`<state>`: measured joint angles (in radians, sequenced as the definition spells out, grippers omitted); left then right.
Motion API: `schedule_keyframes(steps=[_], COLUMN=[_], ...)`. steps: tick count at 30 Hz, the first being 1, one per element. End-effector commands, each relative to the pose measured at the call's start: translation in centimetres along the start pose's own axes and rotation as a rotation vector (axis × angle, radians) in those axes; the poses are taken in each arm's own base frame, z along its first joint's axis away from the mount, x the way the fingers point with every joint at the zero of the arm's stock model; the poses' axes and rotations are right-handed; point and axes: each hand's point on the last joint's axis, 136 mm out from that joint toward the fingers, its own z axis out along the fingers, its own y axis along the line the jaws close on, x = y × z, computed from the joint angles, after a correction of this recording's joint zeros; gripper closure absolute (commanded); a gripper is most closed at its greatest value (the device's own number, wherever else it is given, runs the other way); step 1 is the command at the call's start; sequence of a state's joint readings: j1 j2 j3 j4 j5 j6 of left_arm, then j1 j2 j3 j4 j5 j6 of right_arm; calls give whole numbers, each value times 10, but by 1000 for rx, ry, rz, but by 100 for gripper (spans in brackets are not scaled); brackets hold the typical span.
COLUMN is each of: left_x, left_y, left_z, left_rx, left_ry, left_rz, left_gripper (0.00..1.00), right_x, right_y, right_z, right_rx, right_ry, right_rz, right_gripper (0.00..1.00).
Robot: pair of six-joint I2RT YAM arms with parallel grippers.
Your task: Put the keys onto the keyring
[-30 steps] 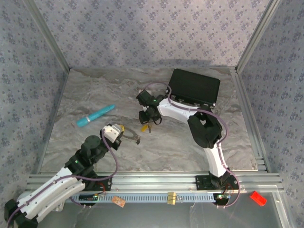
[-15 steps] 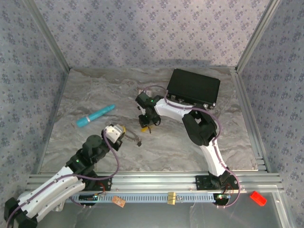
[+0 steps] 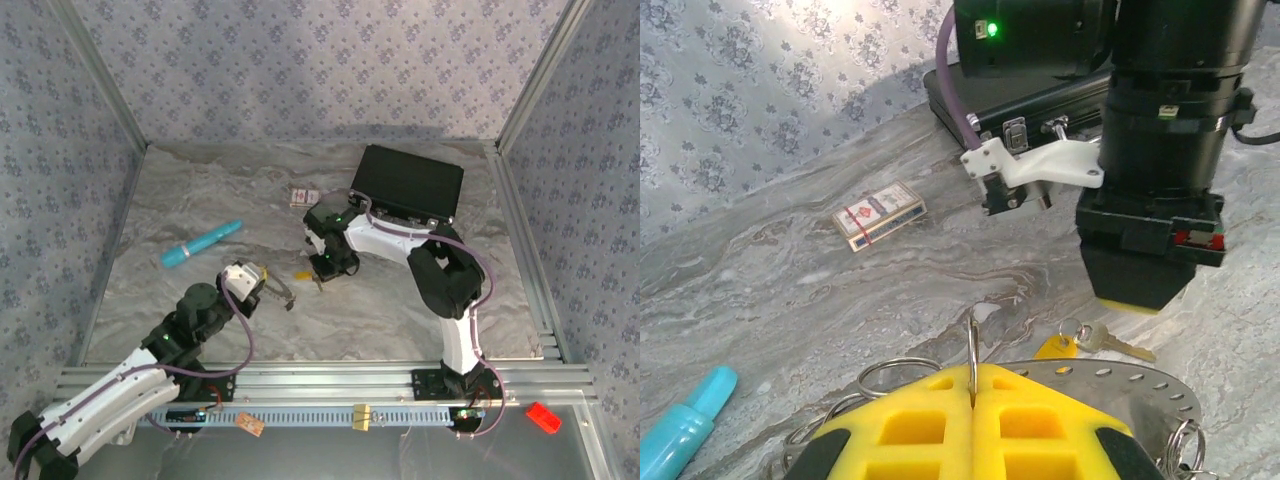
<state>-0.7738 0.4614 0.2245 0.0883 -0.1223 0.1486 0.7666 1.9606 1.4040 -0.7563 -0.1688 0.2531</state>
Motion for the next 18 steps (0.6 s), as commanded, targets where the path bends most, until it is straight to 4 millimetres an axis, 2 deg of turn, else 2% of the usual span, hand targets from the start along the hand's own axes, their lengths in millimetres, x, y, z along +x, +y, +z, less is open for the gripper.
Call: schedule_keyframes(steps=[1,2,4,5,9,13,18], left_x=[-16,-16,-16,-16,-16,-16,-16], left_y=[0,-1,-1,-1,-3,-3,-4], left_z=[0,0,1,1,1,1,1], left_rx=[7,10,13,14,25,28,31], left_ry=[-68,-68,-66,-66,-66,-66,-65], left_rz=[4,5,3,3,2,2,3], left_gripper=[100,100,100,100,100,100,100], right_x=[6,3,-5,-10,-22,-27,-35], right_y=[-1,0,1,3,12,13,14], right_z=[-12,-14,-13,-12,-4,2,5], right_rx=[-16,-20,-30,-39,-79,-44,-39], right_ry=[-10,-26,-47,-57,-71,-65,-68], right_rz=[3,5,4,-3,-64,-183,-218], right_gripper=[91,88,72,67,62,61,61])
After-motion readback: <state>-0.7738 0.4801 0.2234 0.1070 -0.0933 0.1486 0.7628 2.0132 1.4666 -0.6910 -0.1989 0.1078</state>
